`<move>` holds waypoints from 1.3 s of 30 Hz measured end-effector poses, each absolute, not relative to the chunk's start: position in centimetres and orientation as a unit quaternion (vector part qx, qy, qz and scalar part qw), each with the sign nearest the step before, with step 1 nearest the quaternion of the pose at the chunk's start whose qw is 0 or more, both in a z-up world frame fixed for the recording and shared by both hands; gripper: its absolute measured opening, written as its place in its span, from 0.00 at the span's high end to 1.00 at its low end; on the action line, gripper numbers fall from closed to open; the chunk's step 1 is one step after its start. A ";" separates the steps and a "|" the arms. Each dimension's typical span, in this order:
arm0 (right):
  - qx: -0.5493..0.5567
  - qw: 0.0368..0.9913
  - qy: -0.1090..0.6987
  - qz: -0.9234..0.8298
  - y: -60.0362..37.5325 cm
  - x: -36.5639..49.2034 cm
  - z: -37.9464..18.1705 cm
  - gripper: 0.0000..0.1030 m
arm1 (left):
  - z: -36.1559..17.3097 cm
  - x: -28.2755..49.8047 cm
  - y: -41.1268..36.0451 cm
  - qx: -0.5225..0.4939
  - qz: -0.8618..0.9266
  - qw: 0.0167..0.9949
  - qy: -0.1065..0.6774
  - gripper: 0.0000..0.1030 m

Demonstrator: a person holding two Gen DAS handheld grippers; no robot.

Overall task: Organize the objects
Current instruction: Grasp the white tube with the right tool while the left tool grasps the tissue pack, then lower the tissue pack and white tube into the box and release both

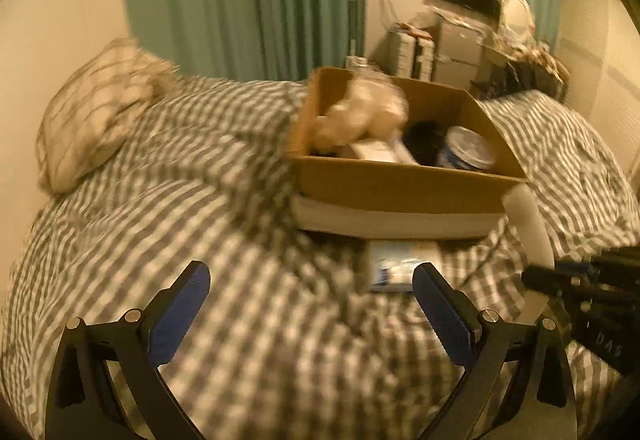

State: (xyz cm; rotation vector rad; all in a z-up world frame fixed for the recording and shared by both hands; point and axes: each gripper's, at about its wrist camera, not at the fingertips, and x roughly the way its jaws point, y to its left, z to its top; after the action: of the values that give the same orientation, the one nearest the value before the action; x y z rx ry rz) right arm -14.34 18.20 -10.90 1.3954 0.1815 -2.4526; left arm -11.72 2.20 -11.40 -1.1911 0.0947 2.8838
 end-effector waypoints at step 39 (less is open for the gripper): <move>0.448 0.118 0.015 -0.886 21.0 -14.2 -8.1 0.91 | -10.4 -11.5 4.7 -0.399 0.912 0.092 -0.001 0.28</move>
State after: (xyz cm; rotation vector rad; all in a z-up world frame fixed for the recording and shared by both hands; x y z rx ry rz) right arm -14.18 21.02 -8.05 1.3102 0.0451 -2.5920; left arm -11.53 4.67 -10.38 -1.1842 -0.0016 2.7091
